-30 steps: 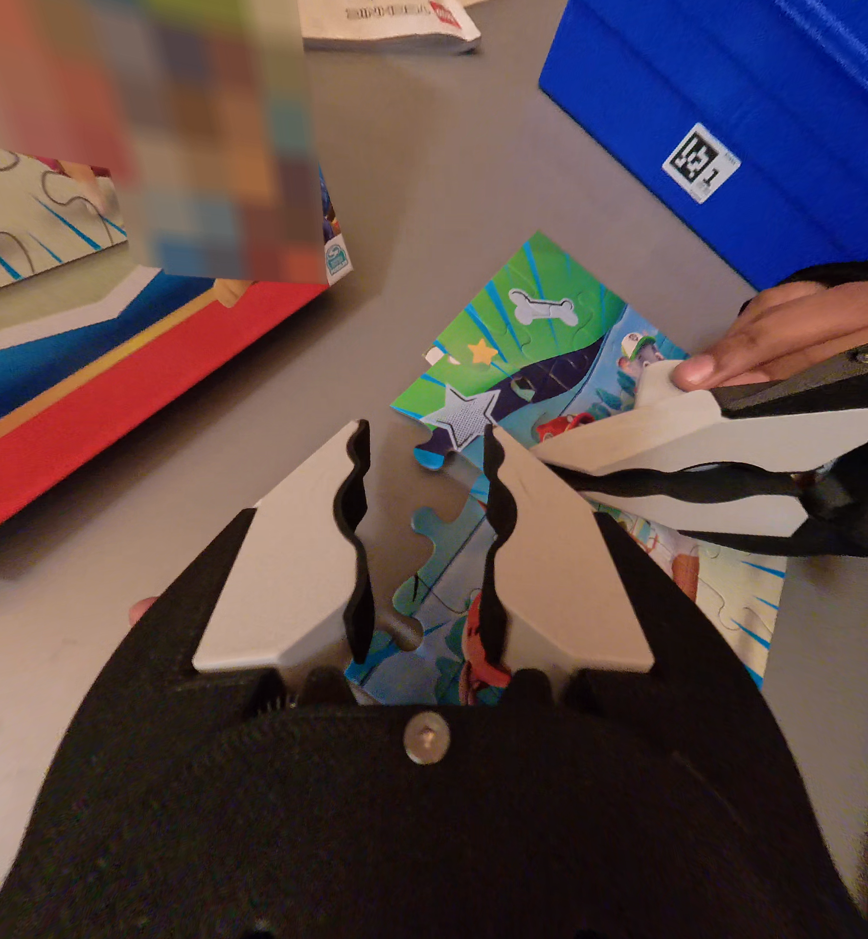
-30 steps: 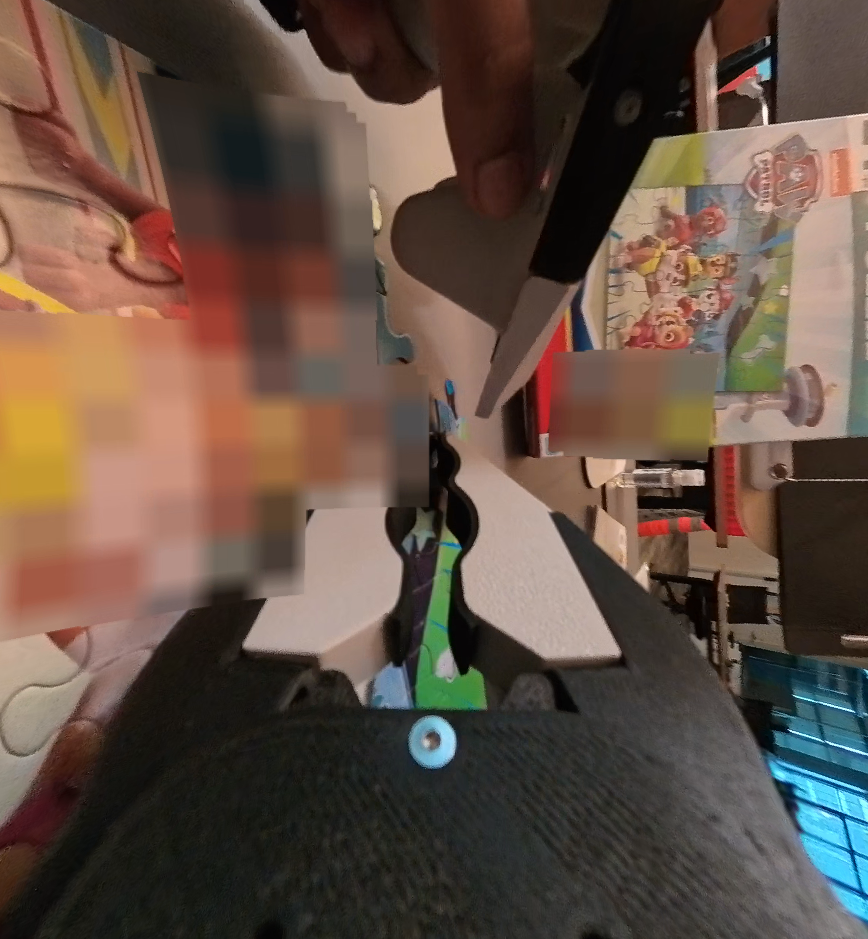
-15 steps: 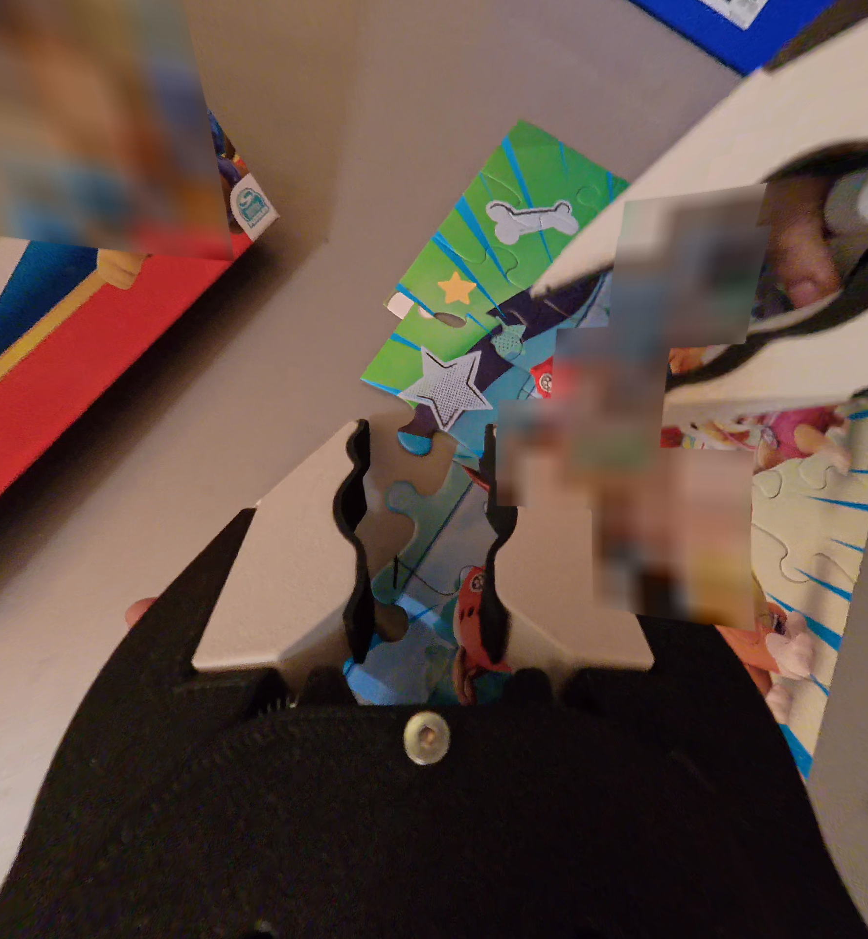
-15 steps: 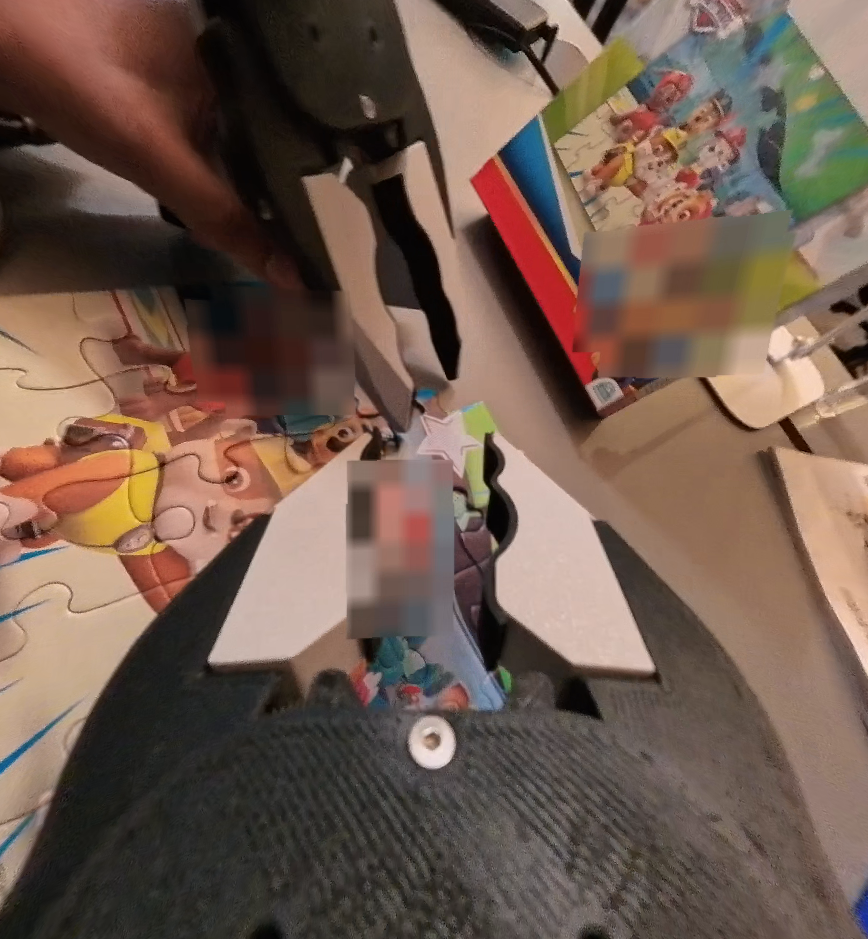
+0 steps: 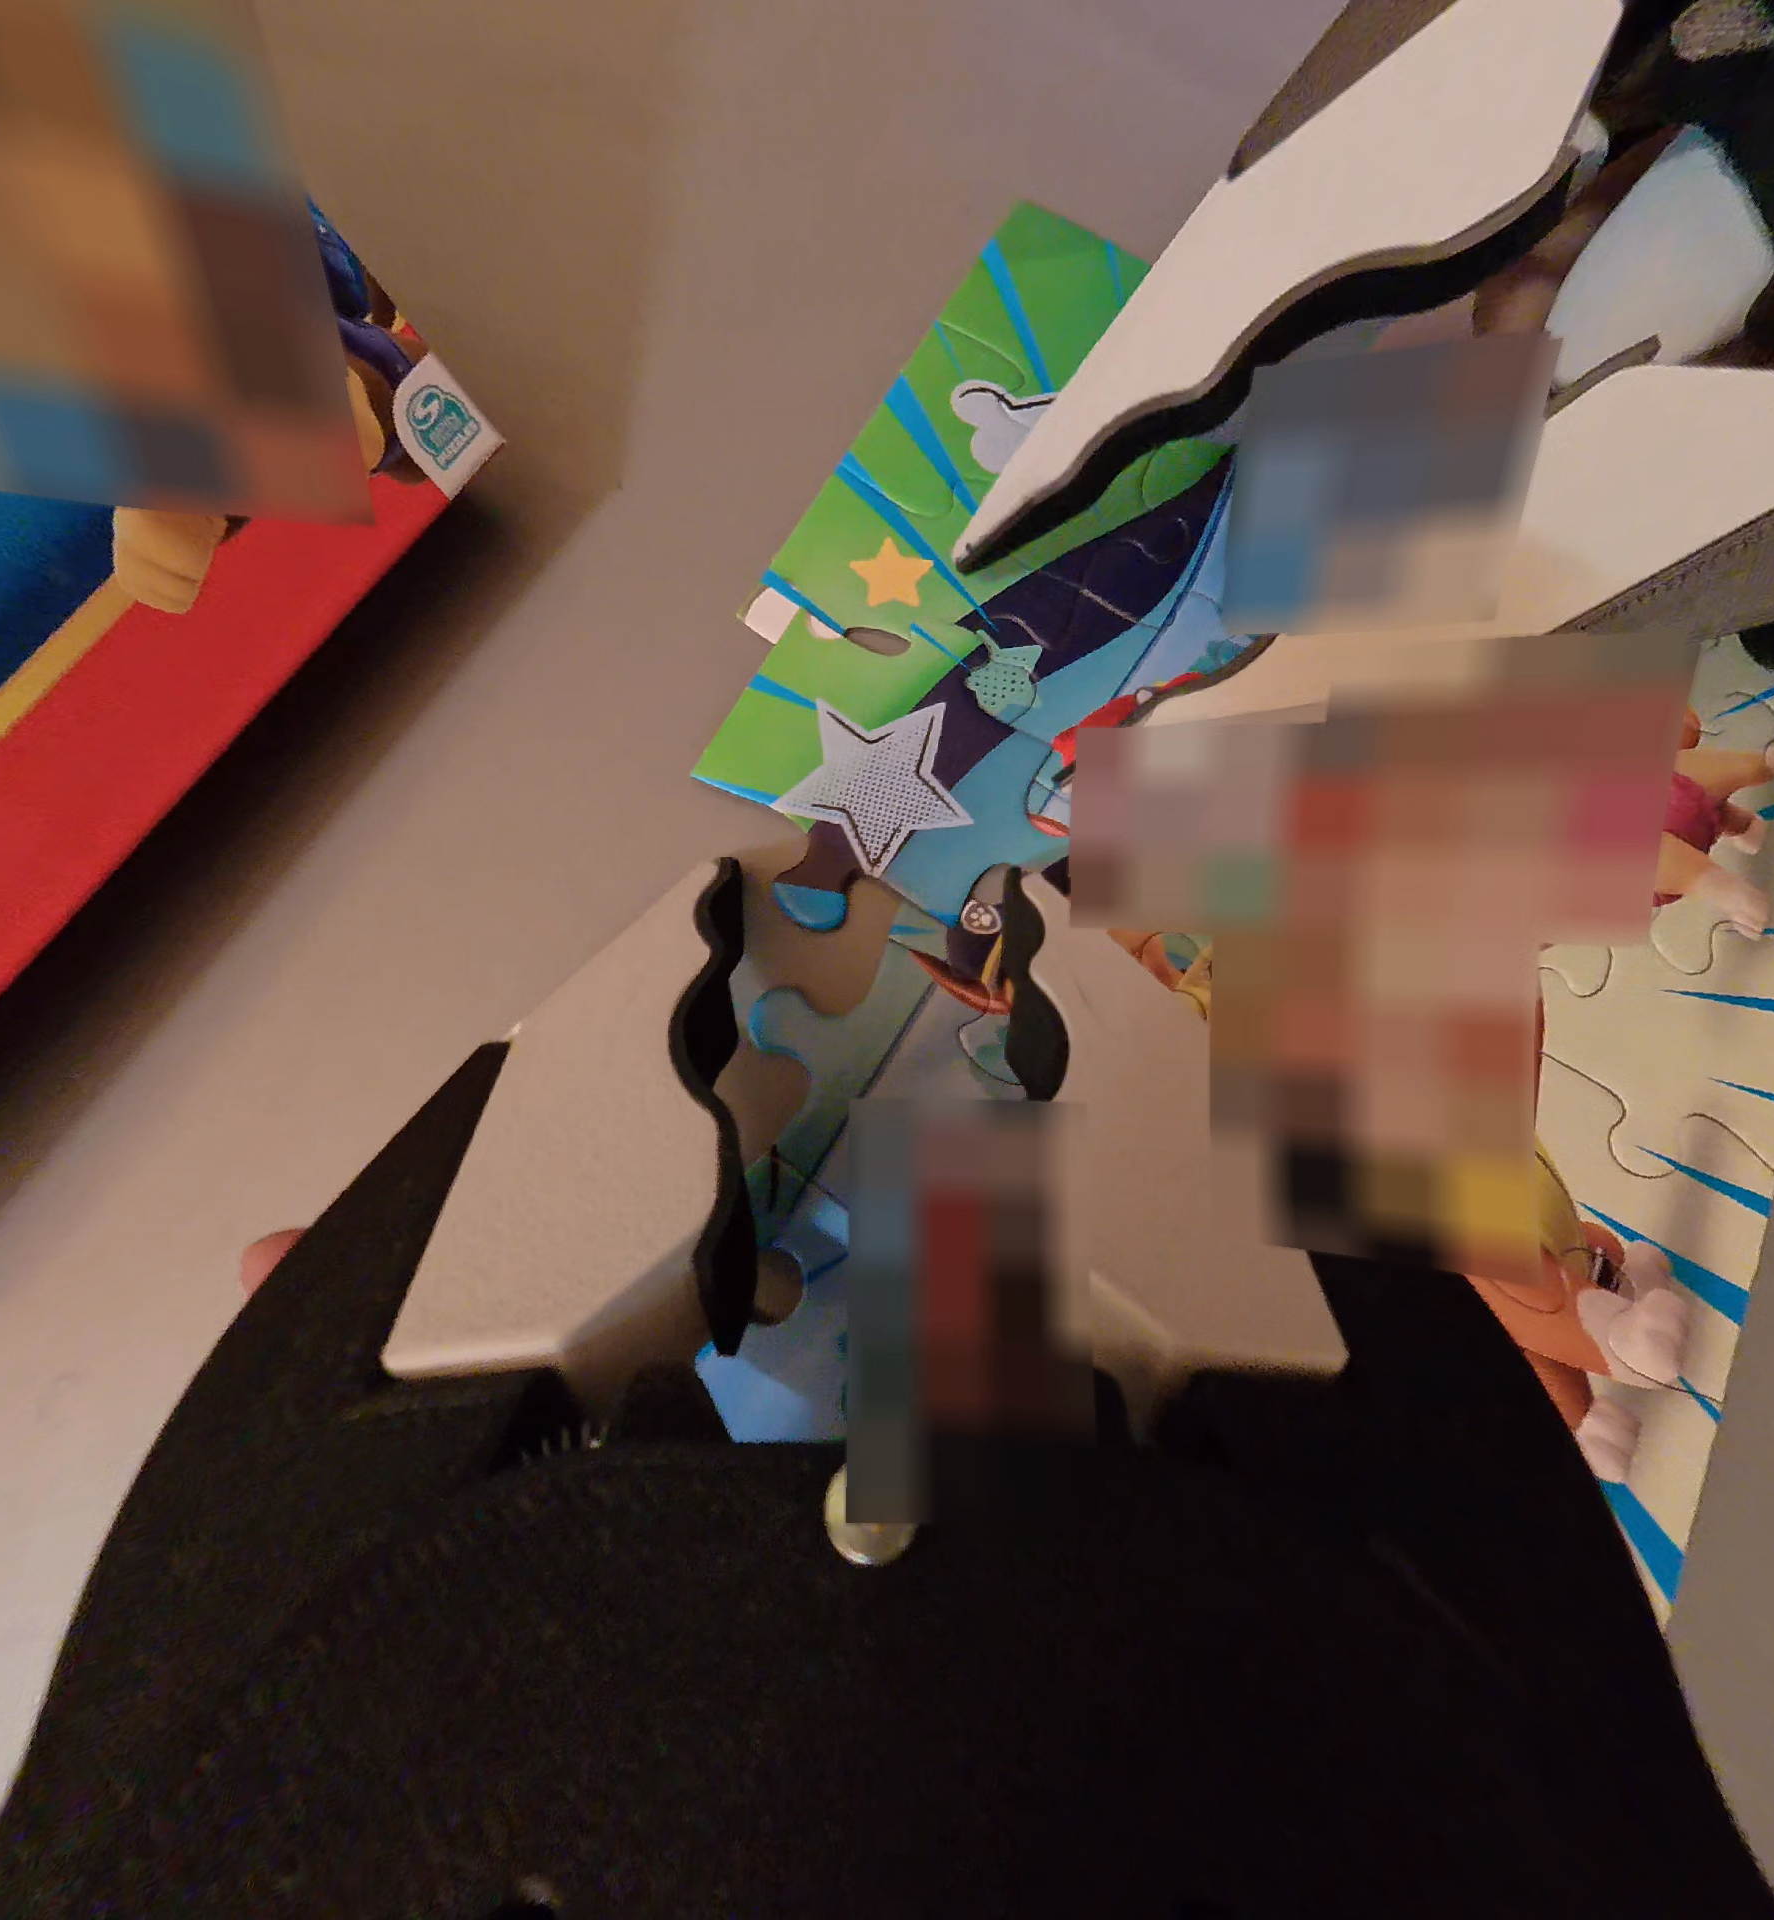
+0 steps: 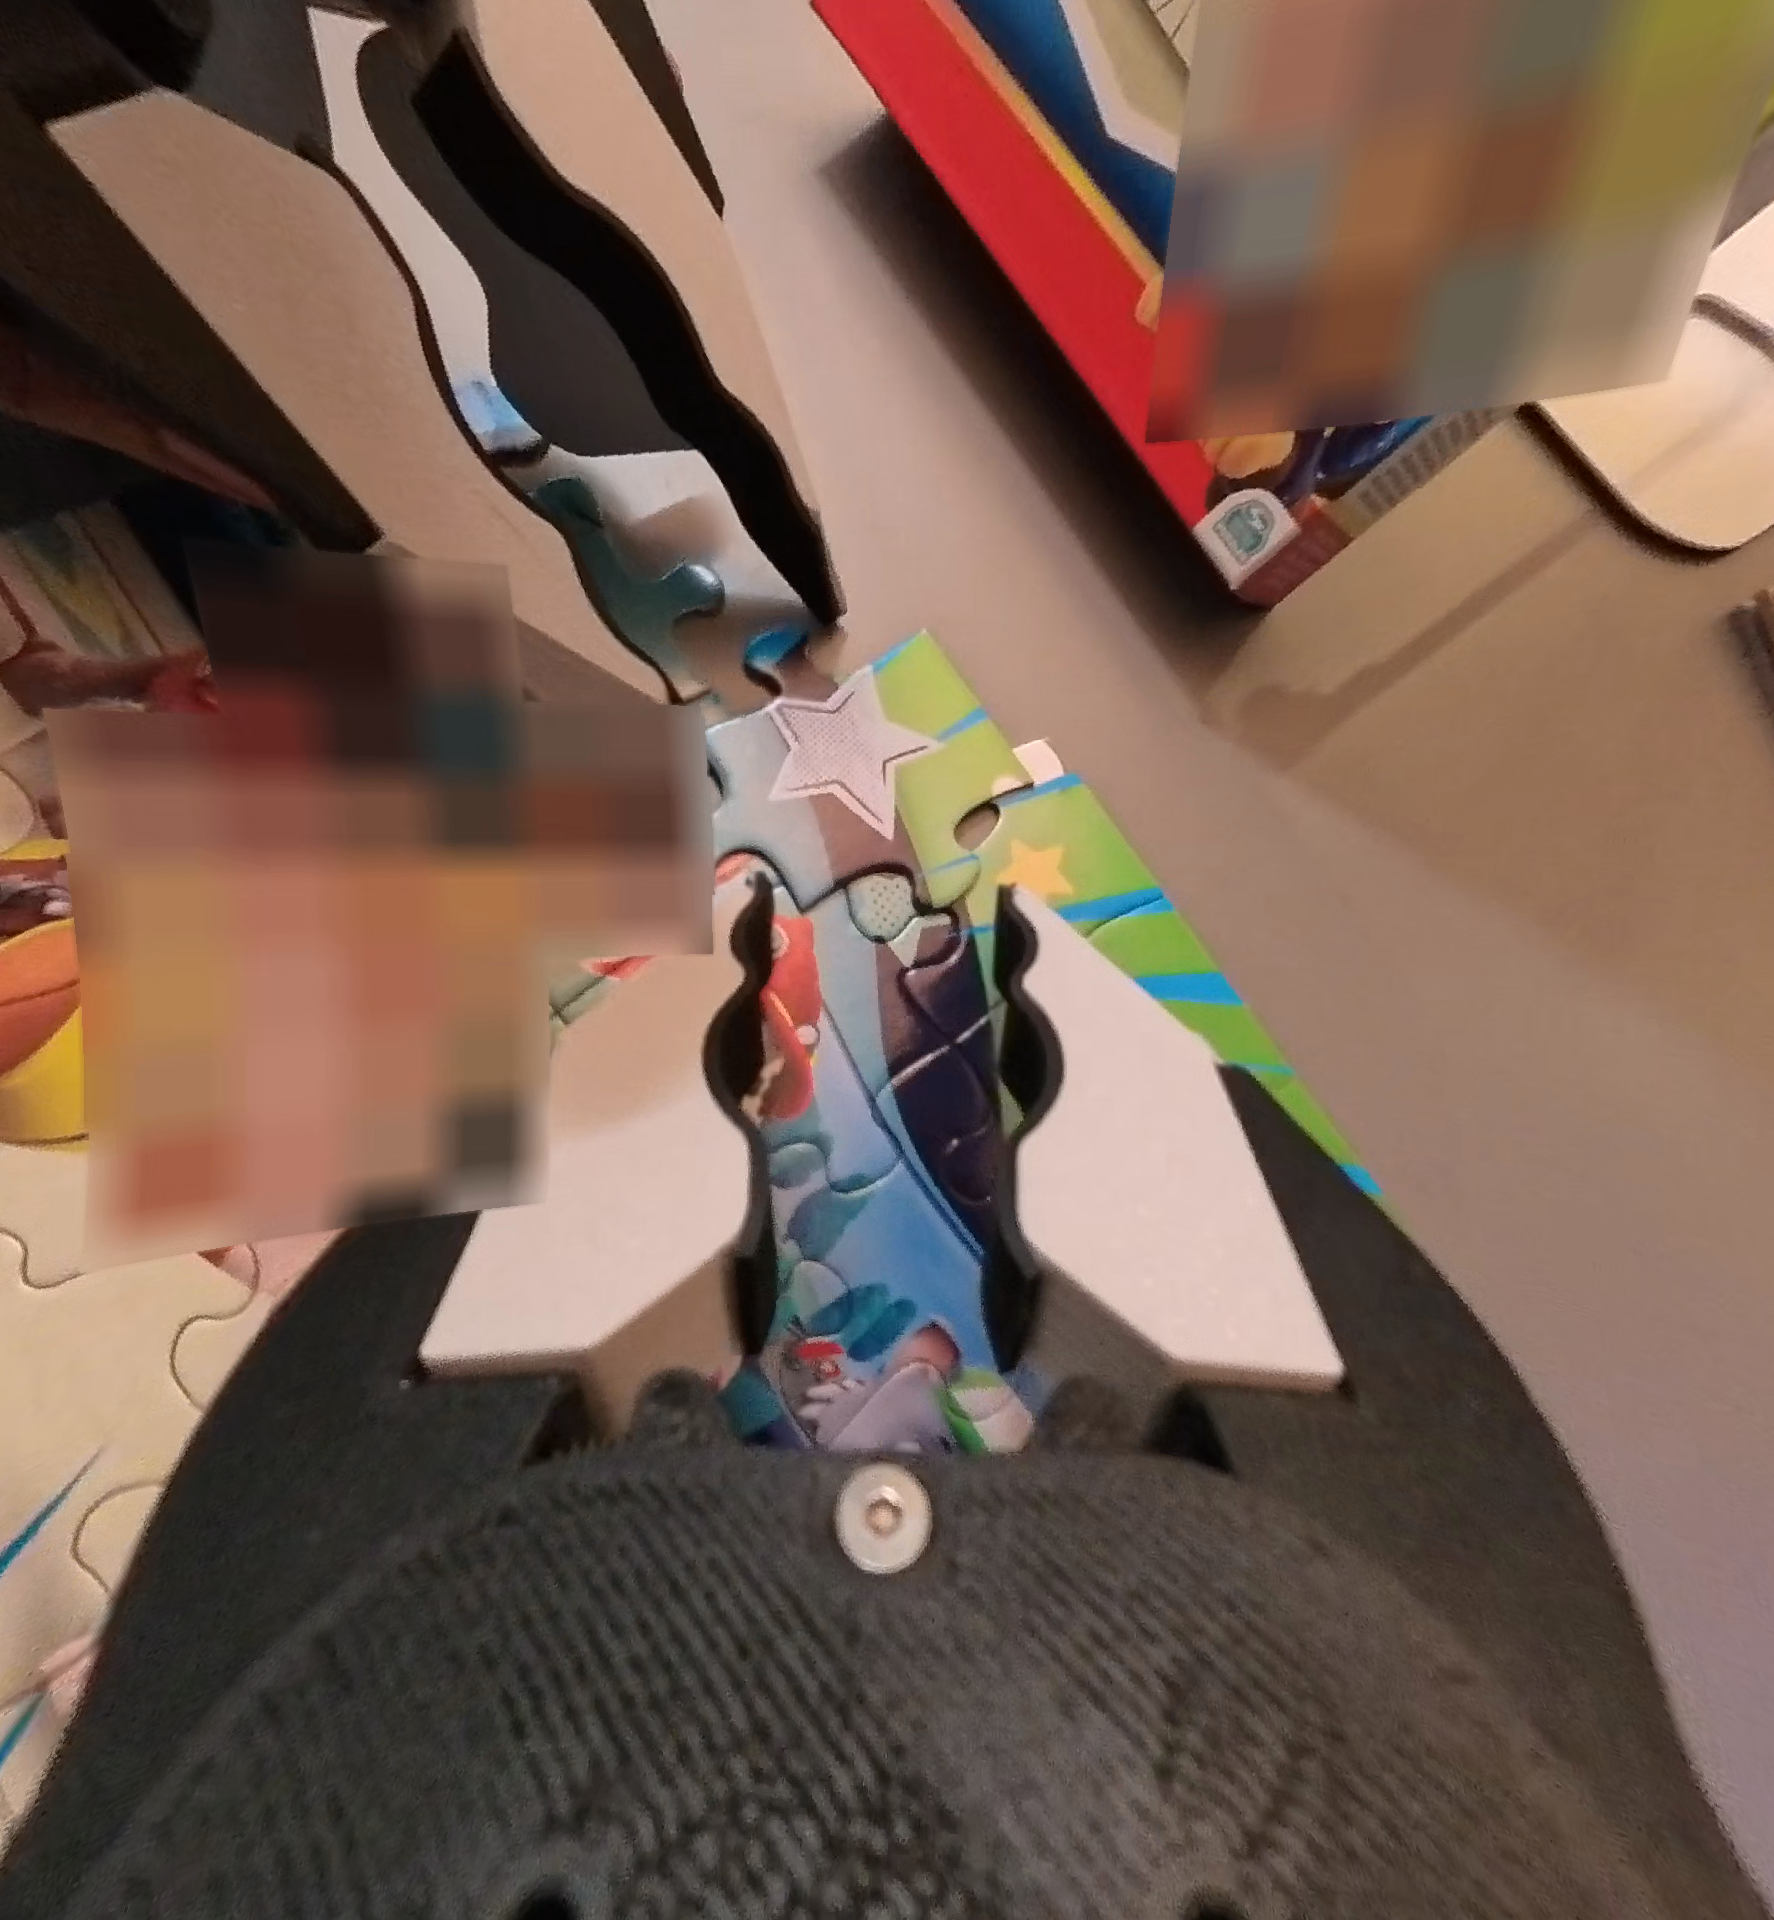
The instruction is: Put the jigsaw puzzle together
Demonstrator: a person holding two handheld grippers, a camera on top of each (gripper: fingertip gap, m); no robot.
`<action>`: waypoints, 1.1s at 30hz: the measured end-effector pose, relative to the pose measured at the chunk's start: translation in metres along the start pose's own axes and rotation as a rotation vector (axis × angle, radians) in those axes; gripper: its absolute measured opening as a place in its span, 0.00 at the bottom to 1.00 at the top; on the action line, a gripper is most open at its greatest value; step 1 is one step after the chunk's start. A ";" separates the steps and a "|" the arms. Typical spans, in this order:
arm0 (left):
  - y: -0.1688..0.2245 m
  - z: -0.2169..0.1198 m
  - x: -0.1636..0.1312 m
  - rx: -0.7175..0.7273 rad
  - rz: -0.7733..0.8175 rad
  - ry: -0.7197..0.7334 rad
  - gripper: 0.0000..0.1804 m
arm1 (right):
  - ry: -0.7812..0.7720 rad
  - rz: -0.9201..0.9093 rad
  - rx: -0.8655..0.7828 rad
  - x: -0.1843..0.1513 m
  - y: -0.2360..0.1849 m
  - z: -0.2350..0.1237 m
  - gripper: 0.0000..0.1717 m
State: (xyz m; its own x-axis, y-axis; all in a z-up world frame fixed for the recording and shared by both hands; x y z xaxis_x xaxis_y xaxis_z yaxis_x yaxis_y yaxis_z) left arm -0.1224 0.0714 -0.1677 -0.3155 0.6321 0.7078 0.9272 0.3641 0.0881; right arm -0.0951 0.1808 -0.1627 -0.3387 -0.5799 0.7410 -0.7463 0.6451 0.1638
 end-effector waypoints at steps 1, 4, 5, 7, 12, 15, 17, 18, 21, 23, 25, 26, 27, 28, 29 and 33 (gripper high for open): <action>-0.001 0.000 0.000 0.008 -0.002 -0.001 0.27 | 0.003 0.001 0.001 0.001 -0.001 0.001 0.24; -0.004 -0.001 -0.001 0.030 -0.007 -0.002 0.27 | 0.006 0.008 -0.004 0.004 -0.002 0.005 0.22; -0.005 -0.001 -0.001 0.034 -0.011 0.000 0.27 | 0.008 0.011 -0.008 0.004 -0.001 0.006 0.22; -0.007 -0.001 -0.001 0.043 -0.021 0.005 0.26 | 0.013 0.022 -0.013 0.006 -0.001 0.008 0.20; -0.010 -0.002 -0.001 0.052 -0.037 0.009 0.25 | 0.012 0.020 -0.021 0.008 0.000 0.011 0.19; -0.010 -0.002 -0.002 0.052 -0.034 0.007 0.25 | 0.013 0.009 -0.021 0.008 -0.001 0.012 0.18; -0.009 -0.002 -0.002 0.048 -0.028 0.004 0.24 | 0.013 0.005 -0.021 0.009 -0.002 0.012 0.17; -0.008 -0.002 -0.002 0.047 -0.026 0.003 0.24 | 0.013 0.003 -0.020 0.010 -0.002 0.013 0.17; -0.007 -0.002 -0.002 0.044 -0.024 0.000 0.23 | 0.014 -0.002 -0.019 0.011 -0.002 0.014 0.17; -0.006 -0.002 -0.002 0.042 -0.022 -0.002 0.23 | 0.014 -0.007 -0.017 0.012 -0.003 0.015 0.16; -0.006 -0.003 -0.002 0.043 -0.020 -0.005 0.22 | 0.015 -0.012 -0.016 0.012 -0.003 0.016 0.16; -0.006 -0.003 -0.002 0.043 -0.020 -0.007 0.22 | 0.016 -0.013 -0.015 0.013 -0.003 0.016 0.16; -0.006 -0.003 -0.002 0.042 -0.020 -0.010 0.22 | 0.016 -0.013 -0.013 0.013 -0.003 0.016 0.16; -0.006 -0.003 -0.002 0.042 -0.020 -0.011 0.23 | 0.016 -0.013 -0.013 0.013 -0.003 0.016 0.16; -0.006 -0.003 -0.003 0.042 -0.021 -0.013 0.23 | 0.016 -0.014 -0.012 0.013 -0.003 0.016 0.16; -0.006 -0.004 -0.003 0.043 -0.023 -0.016 0.23 | 0.016 -0.020 -0.013 0.013 -0.004 0.017 0.16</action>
State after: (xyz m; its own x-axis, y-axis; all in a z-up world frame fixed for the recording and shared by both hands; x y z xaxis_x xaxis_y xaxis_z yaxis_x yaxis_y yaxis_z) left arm -0.1262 0.0646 -0.1675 -0.3406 0.6340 0.6943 0.9101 0.4078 0.0741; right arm -0.1062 0.1622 -0.1644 -0.3143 -0.5845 0.7480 -0.7455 0.6398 0.1867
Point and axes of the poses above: each gripper's, where its closed fingertips meet, z out along the fingers, x out of its top, y = z × x across the jaws, the point moved 6 cm from there along -z, back along the fingers
